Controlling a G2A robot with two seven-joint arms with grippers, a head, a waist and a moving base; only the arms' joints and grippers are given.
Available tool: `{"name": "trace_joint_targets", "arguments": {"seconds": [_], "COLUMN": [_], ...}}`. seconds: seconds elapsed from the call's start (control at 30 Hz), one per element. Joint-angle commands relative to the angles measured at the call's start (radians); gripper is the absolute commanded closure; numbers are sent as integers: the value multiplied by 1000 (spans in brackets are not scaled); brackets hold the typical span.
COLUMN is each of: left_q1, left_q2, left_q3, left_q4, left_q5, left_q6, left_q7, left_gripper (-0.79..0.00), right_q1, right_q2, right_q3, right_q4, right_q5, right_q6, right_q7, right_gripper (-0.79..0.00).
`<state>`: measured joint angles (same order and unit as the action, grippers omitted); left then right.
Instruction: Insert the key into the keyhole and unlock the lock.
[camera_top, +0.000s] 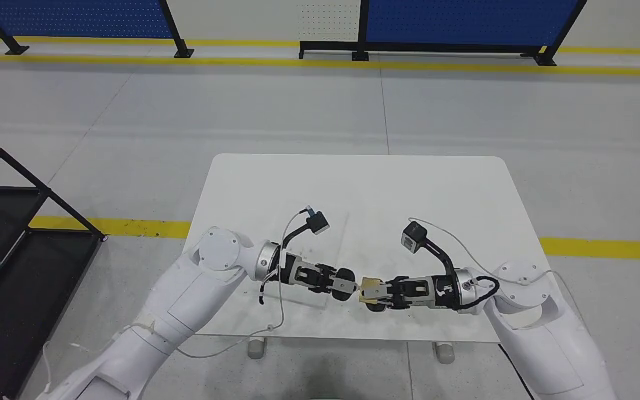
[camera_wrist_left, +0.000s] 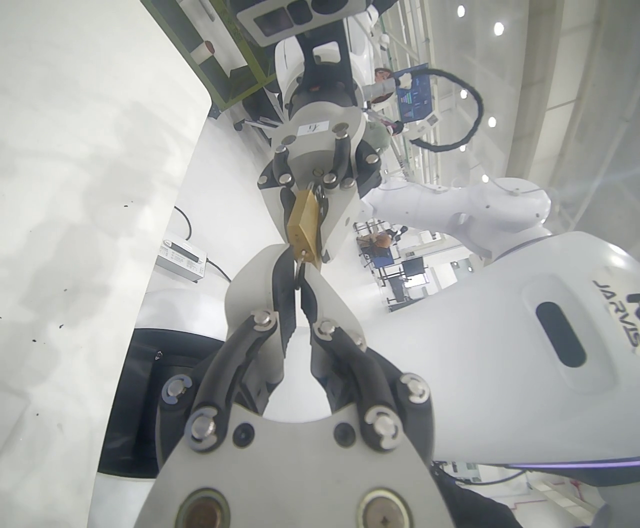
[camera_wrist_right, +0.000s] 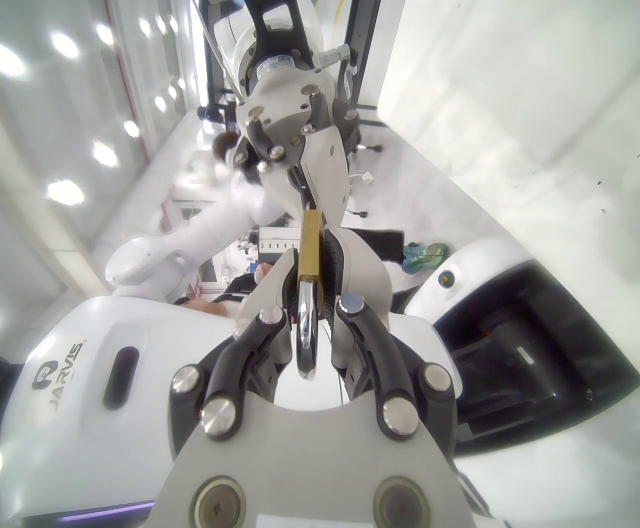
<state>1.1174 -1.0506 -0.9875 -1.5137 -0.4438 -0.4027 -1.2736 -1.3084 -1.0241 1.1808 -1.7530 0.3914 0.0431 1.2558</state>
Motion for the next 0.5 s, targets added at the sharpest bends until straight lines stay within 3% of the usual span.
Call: {"name": "trace_joint_targets", "arguments": {"seconds": [0.0,0.47], "left_q1": [0,11], "left_q2": [0,-1], "left_q3": [0,-2], "left_q4": [0,-12], "left_q5": [0,6], "left_q6": [0,-1], "left_q7": [0,37], "left_gripper": [0,0], "right_q1": [0,0], "right_q2": [0,0], "right_q3": [0,0], "right_q4": [0,0], "right_q5": [0,0], "right_q6": [0,0], "right_q7": [0,0], "right_gripper": [0,0]}}
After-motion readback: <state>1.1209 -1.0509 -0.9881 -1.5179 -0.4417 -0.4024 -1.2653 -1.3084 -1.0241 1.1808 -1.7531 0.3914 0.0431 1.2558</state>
